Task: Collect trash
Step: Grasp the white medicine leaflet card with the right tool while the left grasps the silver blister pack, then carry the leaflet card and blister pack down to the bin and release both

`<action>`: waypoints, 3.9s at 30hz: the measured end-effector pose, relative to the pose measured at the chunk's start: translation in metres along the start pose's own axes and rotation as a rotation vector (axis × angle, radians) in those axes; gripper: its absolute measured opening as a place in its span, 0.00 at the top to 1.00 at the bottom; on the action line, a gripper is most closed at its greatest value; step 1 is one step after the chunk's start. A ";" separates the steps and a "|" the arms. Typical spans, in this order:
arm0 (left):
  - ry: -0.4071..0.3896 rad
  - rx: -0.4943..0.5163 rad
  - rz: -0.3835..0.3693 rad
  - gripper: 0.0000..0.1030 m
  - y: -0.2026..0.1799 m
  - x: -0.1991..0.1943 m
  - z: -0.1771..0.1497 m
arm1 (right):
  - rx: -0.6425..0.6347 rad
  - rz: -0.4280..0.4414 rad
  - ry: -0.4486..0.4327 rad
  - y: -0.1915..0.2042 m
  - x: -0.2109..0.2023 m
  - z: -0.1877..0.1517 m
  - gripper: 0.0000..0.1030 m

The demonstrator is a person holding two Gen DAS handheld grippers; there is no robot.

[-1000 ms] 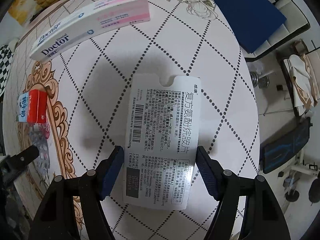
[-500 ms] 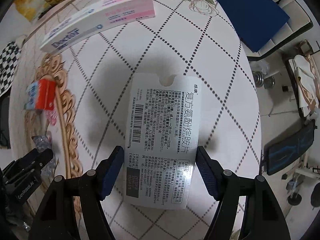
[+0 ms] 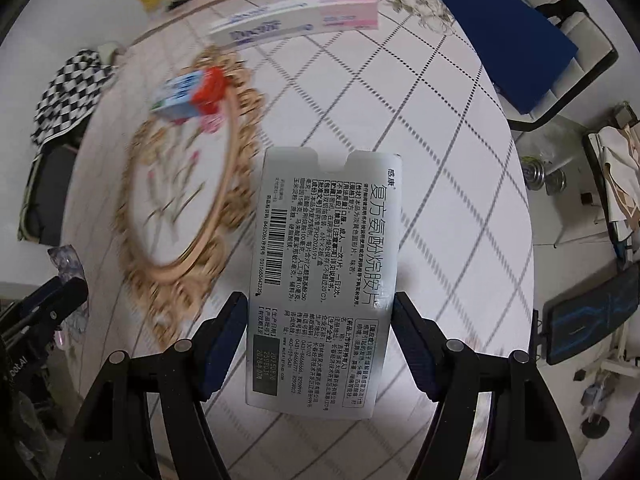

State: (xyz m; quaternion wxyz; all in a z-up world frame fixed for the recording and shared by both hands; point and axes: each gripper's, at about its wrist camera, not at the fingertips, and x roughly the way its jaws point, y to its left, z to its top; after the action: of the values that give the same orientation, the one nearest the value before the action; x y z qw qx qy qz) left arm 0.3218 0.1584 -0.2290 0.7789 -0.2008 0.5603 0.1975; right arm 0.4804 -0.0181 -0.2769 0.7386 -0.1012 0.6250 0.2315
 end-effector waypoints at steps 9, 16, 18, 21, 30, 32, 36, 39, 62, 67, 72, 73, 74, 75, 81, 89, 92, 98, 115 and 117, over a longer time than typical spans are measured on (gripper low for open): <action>-0.127 0.067 -0.078 0.52 0.040 -0.080 -0.089 | -0.018 0.006 -0.143 0.054 -0.086 -0.124 0.28; -0.112 0.123 -0.150 0.57 0.072 -0.113 -0.177 | 0.023 -0.010 -0.197 0.091 -0.140 -0.258 0.28; -0.060 0.108 -0.189 0.57 0.084 -0.106 -0.203 | 0.040 -0.007 -0.187 0.099 -0.145 -0.294 0.28; 0.006 0.071 -0.231 0.57 0.104 -0.088 -0.241 | 0.067 -0.001 -0.120 0.109 -0.131 -0.353 0.28; 0.281 -0.088 -0.186 0.58 0.157 0.059 -0.342 | 0.099 0.035 0.130 0.121 0.022 -0.477 0.28; 0.274 -0.090 -0.146 0.55 0.158 0.069 -0.343 | 0.119 0.037 0.181 0.119 0.057 -0.492 0.28; 0.173 0.006 -0.090 0.20 0.137 0.048 -0.315 | 0.111 0.037 0.157 0.115 0.059 -0.496 0.28; 0.101 0.120 -0.067 0.08 0.110 0.025 -0.272 | 0.117 0.052 0.110 0.108 0.028 -0.476 0.28; 0.204 0.499 -0.030 0.43 0.001 0.089 -0.169 | 0.128 -0.061 -0.007 0.054 -0.022 -0.301 0.28; 0.165 0.436 -0.011 0.43 0.014 0.074 -0.176 | 0.110 -0.071 -0.004 0.058 -0.019 -0.298 0.28; 0.069 0.326 -0.002 0.44 0.024 0.033 -0.187 | 0.088 -0.083 -0.030 0.068 -0.027 -0.297 0.28; 0.049 0.298 -0.007 0.44 0.025 0.023 -0.193 | 0.082 -0.085 -0.038 0.071 -0.030 -0.297 0.28; 0.033 0.271 -0.008 0.44 0.027 0.012 -0.196 | 0.079 -0.082 -0.047 0.073 -0.034 -0.298 0.28; 0.015 0.242 -0.008 0.44 0.030 0.003 -0.202 | 0.076 -0.076 -0.057 0.076 -0.039 -0.300 0.28; -0.068 0.106 -0.006 0.44 0.070 -0.042 -0.242 | 0.065 -0.034 -0.107 0.092 -0.065 -0.325 0.28; -0.003 0.000 -0.007 0.44 0.108 -0.031 -0.316 | 0.035 0.038 -0.078 0.115 -0.061 -0.401 0.28; 0.069 -0.014 -0.009 0.44 0.118 0.001 -0.340 | 0.028 0.048 -0.026 0.119 -0.036 -0.439 0.28; 0.181 -0.018 -0.013 0.44 0.129 0.094 -0.375 | 0.076 0.071 0.119 0.106 0.061 -0.496 0.28; 0.418 -0.125 -0.158 0.05 0.164 0.290 -0.413 | 0.115 0.181 0.256 0.073 0.318 -0.529 0.08; 0.412 -0.114 -0.131 0.05 0.166 0.285 -0.414 | 0.131 0.228 0.262 0.070 0.336 -0.532 0.02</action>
State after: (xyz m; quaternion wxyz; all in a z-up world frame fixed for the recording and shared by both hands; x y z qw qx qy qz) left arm -0.0120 0.1006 -0.6362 0.6465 -0.3167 0.6813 0.1325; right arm 0.0186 -0.1178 -0.6988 0.6248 -0.0105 0.7370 0.2575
